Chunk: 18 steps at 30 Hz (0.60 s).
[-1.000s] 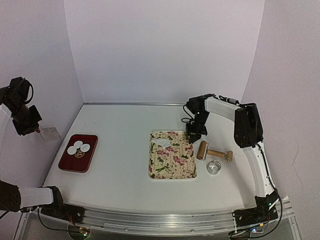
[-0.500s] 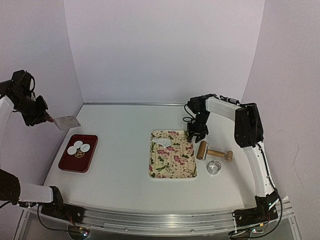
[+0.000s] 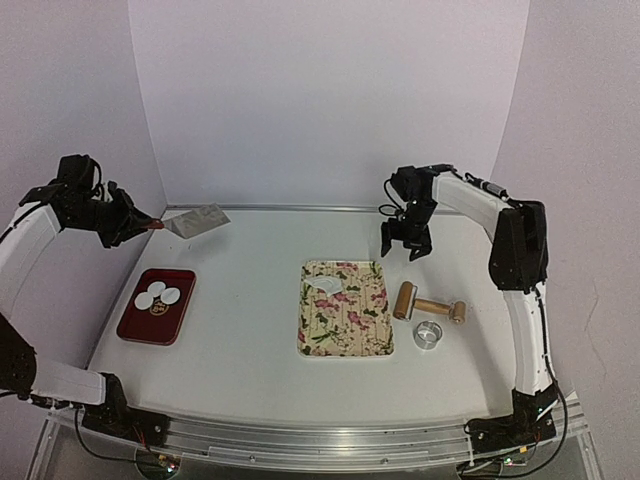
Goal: Roll out the dumpling wrappers from the dough
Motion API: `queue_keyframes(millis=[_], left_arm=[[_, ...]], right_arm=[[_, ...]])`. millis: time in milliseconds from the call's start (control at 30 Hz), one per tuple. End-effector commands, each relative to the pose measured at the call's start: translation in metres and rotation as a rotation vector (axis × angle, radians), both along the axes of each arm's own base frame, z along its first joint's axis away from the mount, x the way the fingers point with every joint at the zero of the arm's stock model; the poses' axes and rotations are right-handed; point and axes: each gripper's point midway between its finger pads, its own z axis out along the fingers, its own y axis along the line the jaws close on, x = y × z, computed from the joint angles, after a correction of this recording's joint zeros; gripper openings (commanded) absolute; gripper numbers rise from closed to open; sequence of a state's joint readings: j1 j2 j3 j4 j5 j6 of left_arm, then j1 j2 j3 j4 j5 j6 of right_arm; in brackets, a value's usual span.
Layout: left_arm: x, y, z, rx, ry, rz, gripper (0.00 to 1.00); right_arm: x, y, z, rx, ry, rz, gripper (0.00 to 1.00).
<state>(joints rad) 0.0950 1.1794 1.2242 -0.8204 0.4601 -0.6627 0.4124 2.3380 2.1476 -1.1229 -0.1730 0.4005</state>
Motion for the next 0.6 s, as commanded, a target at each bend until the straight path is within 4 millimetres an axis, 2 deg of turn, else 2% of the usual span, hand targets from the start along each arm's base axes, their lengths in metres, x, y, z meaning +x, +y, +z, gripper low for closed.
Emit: queue_keyframes(millis=[0, 100, 267, 400, 567], left_arm=[[0.033, -0.039, 0.003, -0.037, -0.082, -0.099, 0.00], [0.044, -0.054, -0.013, -0.076, -0.081, -0.141, 0.00], [0.054, -0.081, -0.054, -0.081, 0.000, -0.229, 0.00], [0.053, -0.094, -0.076, -0.090, 0.033, -0.270, 0.00], [0.053, -0.103, -0.105, -0.113, 0.095, -0.305, 0.00]], right_arm=[[-0.001, -0.017, 0.065, 0.003, -0.127, -0.022, 0.81], [-0.004, -0.028, 0.079, 0.008, -0.179, -0.039, 0.82], [-0.016, -0.046, 0.104, 0.055, -0.291, -0.076, 0.85], [-0.029, -0.059, 0.111, 0.060, -0.339, -0.088, 0.86], [-0.042, -0.064, 0.112, 0.065, -0.341, -0.102, 0.86]])
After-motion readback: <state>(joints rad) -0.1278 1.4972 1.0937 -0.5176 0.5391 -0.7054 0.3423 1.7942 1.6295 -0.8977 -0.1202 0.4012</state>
